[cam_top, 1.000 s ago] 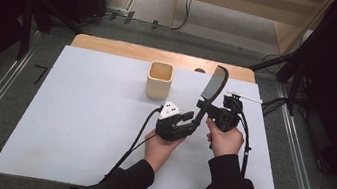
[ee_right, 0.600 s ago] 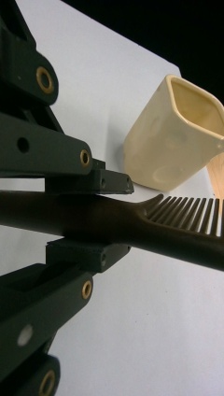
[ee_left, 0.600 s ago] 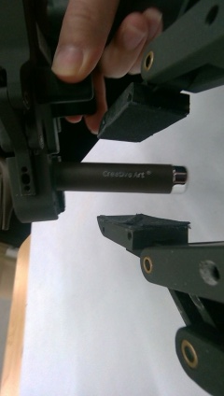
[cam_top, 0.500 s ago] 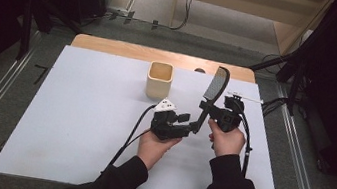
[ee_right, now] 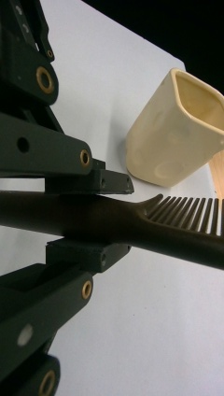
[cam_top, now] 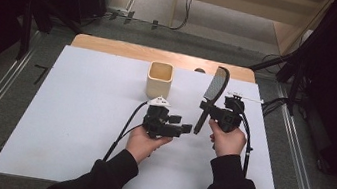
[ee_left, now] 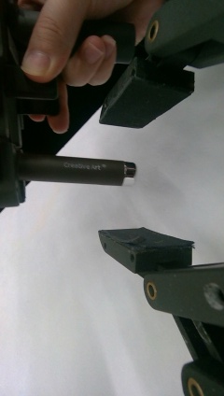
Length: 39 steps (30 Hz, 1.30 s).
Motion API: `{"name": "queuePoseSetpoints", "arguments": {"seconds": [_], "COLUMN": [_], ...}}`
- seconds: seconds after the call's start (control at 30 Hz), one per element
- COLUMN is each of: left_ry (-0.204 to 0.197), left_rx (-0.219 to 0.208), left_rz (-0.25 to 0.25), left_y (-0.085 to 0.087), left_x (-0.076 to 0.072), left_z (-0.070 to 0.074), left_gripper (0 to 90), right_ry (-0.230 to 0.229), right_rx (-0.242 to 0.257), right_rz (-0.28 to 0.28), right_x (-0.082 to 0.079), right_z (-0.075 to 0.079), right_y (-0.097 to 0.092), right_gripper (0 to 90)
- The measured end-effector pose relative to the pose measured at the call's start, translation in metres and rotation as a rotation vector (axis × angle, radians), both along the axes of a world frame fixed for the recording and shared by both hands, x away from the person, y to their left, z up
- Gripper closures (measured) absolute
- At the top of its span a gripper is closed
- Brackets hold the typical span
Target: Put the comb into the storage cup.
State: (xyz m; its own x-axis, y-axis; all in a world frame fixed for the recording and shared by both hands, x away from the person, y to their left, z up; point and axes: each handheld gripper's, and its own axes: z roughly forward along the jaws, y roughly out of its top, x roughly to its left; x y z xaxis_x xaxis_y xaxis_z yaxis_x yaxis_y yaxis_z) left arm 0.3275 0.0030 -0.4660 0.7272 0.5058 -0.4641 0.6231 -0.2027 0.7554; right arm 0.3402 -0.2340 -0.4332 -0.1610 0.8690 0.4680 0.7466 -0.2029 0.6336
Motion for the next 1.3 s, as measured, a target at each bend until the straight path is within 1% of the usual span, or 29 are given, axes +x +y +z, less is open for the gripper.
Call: {"name": "queuePoseSetpoints", "arguments": {"seconds": [0.07,0.13,0.17,0.27,0.37,0.43,0.57,0.7,0.77,0.87,0.93,1.03,1.07,1.13,1.3], "left_ry": [0.004,0.027,0.041,0.048,0.058,0.071,0.088,0.1,0.112,0.112,0.112,0.105,0.103,0.101,0.105], "left_rx": [0.008,0.0,0.006,0.029,0.035,0.042,0.051,0.069,0.075,0.093,0.096,0.128,0.133,0.134,0.14], "left_rz": [-0.006,-0.015,-0.026,-0.04,-0.046,-0.057,-0.072,-0.081,-0.086,-0.096,-0.115,-0.133,-0.136,-0.141,-0.154], "left_y": [0.004,0.008,0.01,0.015,0.02,0.023,0.03,0.036,0.039,0.043,0.046,0.049,0.05,0.053,0.061], "left_x": [0.001,0.002,0.003,0.004,0.004,0.005,0.005,0.007,0.008,0.009,0.01,0.01,0.01,0.01,0.009], "left_z": [0.001,0.002,0.002,0.004,0.005,0.005,0.004,0.001,0.0,-0.001,-0.001,-0.001,-0.001,-0.001,0.003], "left_gripper": [38.6,38.6,38.5,38.6,38.2,35.6,35.6,35.6,35.5,35.5,32.3,31.5,31.5,31.5,31.5], "right_ry": [-0.005,-0.004,-0.007,-0.01,-0.013,-0.021,-0.031,-0.039,-0.038,-0.045,-0.042,-0.042,-0.042,-0.041,-0.055], "right_rx": [-0.001,-0.001,-0.003,-0.006,-0.004,-0.002,-0.017,-0.019,-0.02,-0.014,-0.015,-0.017,-0.016,-0.021,-0.027], "right_rz": [0.002,0.002,0.003,0.006,0.014,0.026,0.035,0.034,0.032,0.041,0.048,0.059,0.061,0.061,0.067], "right_x": [0.0,0.0,0.0,-0.001,-0.001,-0.001,-0.002,-0.003,-0.003,-0.003,-0.003,-0.003,-0.003,-0.003,-0.005], "right_z": [0.0,0.0,0.0,-0.001,-0.001,-0.001,-0.001,-0.001,-0.001,-0.001,-0.001,-0.001,-0.001,-0.002,-0.001], "right_y": [0.0,0.001,0.001,0.002,0.003,0.004,0.006,0.007,0.007,0.006,0.007,0.008,0.009,0.01,0.011], "right_gripper": [70.0,70.0,70.0,70.0,70.0,70.0,70.0,70.0,70.0,70.0,70.0,70.0,70.0,70.0,70.0]}}
